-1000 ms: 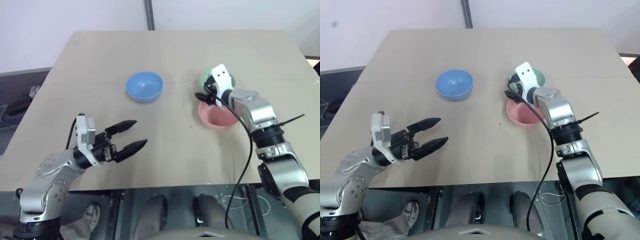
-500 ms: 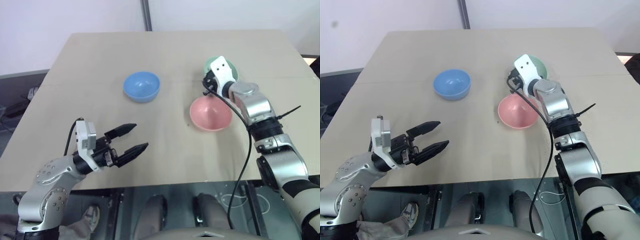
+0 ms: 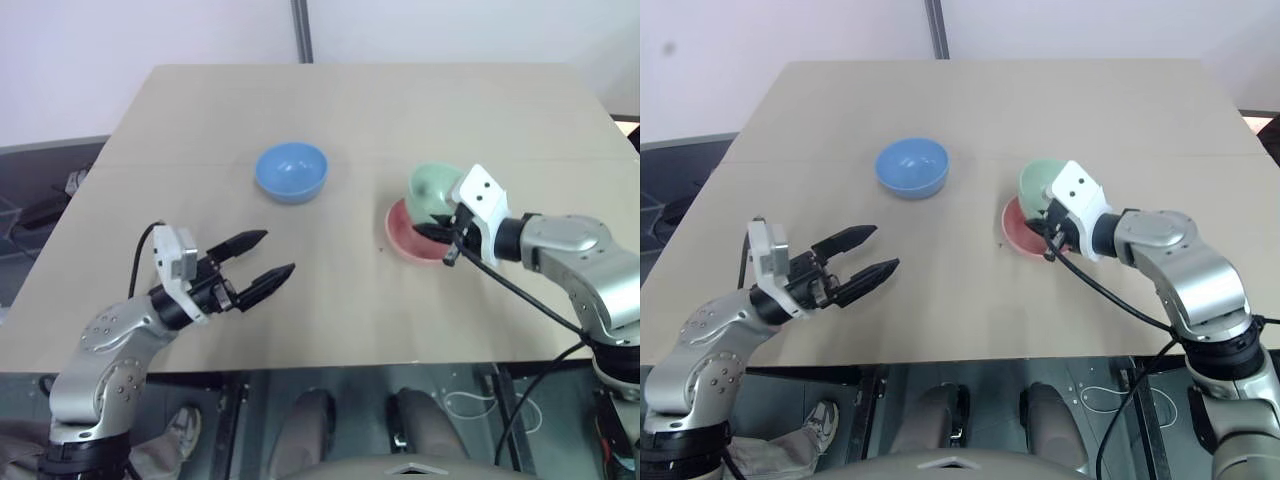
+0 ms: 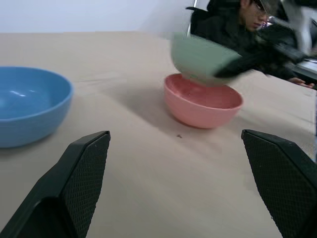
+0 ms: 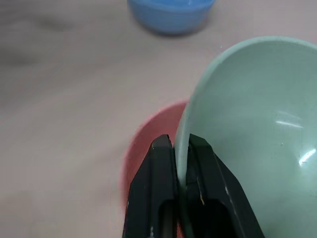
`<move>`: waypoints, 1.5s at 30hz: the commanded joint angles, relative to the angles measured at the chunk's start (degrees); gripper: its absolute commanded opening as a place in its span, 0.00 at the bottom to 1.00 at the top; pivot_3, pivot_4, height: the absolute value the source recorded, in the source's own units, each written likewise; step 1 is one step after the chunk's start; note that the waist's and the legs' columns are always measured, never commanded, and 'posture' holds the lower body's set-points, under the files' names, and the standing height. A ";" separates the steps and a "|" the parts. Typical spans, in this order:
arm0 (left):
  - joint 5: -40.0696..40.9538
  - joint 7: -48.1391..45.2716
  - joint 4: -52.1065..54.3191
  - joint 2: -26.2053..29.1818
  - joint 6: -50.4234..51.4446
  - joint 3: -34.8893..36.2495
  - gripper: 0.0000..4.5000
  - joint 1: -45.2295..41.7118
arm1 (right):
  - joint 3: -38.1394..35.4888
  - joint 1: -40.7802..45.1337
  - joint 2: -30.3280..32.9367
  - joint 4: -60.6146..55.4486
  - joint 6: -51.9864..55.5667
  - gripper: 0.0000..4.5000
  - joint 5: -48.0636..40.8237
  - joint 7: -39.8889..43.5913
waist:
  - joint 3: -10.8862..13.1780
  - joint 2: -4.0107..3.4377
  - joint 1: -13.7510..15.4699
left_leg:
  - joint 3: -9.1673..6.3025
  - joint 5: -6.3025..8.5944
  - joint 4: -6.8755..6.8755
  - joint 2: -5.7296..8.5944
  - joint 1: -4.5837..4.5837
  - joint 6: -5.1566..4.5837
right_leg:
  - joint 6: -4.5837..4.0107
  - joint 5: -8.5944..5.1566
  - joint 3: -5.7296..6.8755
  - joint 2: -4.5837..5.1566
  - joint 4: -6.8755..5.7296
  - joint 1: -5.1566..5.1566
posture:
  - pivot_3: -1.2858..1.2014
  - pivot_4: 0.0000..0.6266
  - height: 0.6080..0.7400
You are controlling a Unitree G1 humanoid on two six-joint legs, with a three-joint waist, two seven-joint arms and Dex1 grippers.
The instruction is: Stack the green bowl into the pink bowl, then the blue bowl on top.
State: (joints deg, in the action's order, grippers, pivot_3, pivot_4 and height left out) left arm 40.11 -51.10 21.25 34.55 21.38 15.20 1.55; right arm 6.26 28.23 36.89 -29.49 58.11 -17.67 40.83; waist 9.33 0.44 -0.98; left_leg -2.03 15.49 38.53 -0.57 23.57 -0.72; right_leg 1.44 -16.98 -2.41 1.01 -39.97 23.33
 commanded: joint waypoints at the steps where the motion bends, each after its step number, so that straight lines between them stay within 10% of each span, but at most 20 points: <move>1: -4.43 3.67 -0.80 0.61 -1.02 -0.97 1.00 -3.84 | -0.23 -0.87 -0.38 -2.51 -2.35 0.39 1.34 -3.07 | 0.00 0.00 0.04 | 0.00 0.00 0.03 0.00 0.00 0.00 | 0.00 0.00 0.01 -0.01 -0.01 -0.01 | 0.52 0.24 1.00; 3: -9.06 6.55 -1.70 1.34 -1.62 -2.17 1.00 -5.69 | -2.47 -1.38 -0.98 -4.57 -1.75 0.61 -0.52 -3.54 | 0.00 0.00 0.05 | -0.04 0.00 0.08 0.00 0.05 0.00 | 0.00 0.00 0.05 -0.02 -0.01 0.00 | 0.52 0.24 1.00; 13: -42.20 13.65 -13.74 10.66 -3.66 -21.99 1.00 -25.84 | -15.95 -7.16 -4.74 -15.51 -5.51 0.61 -12.85 -3.79 | 0.02 0.09 0.59 | -0.09 0.00 0.07 0.21 0.19 -0.01 | 0.02 0.00 0.13 -0.08 0.08 0.02 | 0.52 0.24 1.00; 21: -57.20 13.44 -31.30 7.18 -13.91 -35.52 1.00 -40.62 | -15.69 -11.83 -4.08 -19.77 -7.26 0.61 -13.96 -7.81 | 0.03 0.11 0.04 | 0.06 -0.01 0.13 0.21 0.20 -0.02 | 0.08 0.03 0.15 -0.21 0.05 0.06 | 0.52 0.24 1.00; 23: -59.22 13.07 -35.03 6.30 -17.34 -37.59 0.87 -42.15 | -15.72 -12.81 -3.59 -20.27 -7.78 0.62 -13.45 -8.71 | 0.03 0.12 0.09 | 0.08 -0.02 0.13 0.21 0.20 -0.02 | 0.08 0.03 0.14 -0.20 0.05 0.06 | 0.52 0.24 1.00; 31: -59.59 12.81 -41.68 3.28 -25.86 -36.56 0.02 -45.90 | -17.11 -16.83 -2.60 -22.22 -9.64 0.62 -13.11 -11.71 | 0.04 0.13 0.22 | 0.06 -0.02 0.23 0.22 0.24 -0.03 | 0.08 0.03 0.17 -0.12 0.01 0.06 | 0.52 0.24 1.00; 45: -34.32 -13.83 -21.81 -3.41 -30.46 -34.77 0.02 -50.54 | -27.49 -24.87 -1.59 -24.42 -11.59 0.62 -14.98 -14.94 | 0.05 0.14 0.37 | -0.02 -0.01 0.64 0.21 0.19 -0.04 | 0.13 0.06 0.16 -0.16 -0.02 -0.21 | 0.52 0.24 1.00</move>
State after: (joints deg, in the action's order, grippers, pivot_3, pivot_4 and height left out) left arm 3.31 -62.65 -1.66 32.04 -7.91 -19.65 -47.13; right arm -17.02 4.25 34.69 -50.39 47.37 -31.77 26.73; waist 9.39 0.59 -0.61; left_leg -2.09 15.48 39.18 -0.35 23.75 -0.77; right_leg 1.58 -16.92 -2.24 0.83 -39.99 23.08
